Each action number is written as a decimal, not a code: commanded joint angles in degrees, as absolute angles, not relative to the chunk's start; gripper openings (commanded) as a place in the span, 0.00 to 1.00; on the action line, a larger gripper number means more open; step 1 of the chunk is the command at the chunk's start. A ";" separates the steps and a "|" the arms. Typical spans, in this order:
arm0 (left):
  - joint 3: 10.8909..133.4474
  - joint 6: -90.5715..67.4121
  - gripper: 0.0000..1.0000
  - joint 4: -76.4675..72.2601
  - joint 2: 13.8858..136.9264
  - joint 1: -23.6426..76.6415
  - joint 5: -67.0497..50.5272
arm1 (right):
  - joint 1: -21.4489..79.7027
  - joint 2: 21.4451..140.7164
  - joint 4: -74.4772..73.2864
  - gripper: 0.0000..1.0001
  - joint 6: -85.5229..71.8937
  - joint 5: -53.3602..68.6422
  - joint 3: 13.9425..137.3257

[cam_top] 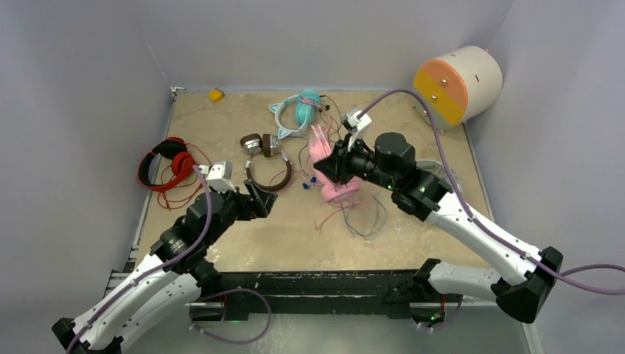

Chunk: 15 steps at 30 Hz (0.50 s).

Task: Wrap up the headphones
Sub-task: Pick up the headphones from the center of the board, then move the headphones to the center of the board.

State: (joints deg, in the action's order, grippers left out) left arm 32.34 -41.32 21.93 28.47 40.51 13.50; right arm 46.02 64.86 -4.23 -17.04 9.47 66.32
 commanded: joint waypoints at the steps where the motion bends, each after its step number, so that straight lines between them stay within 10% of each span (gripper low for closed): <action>1: 32.68 -40.31 0.89 17.86 33.51 40.26 10.74 | 46.05 55.44 0.49 0.23 -18.43 1.21 64.29; 15: 44.12 -34.60 0.82 8.11 61.90 40.28 9.54 | 46.04 36.42 -14.88 0.24 -20.15 -11.29 58.52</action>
State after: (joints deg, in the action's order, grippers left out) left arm 36.80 -39.13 14.31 56.05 40.51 9.54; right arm 46.00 38.52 -14.55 -19.38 -9.61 60.25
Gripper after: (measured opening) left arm 0.858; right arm 0.241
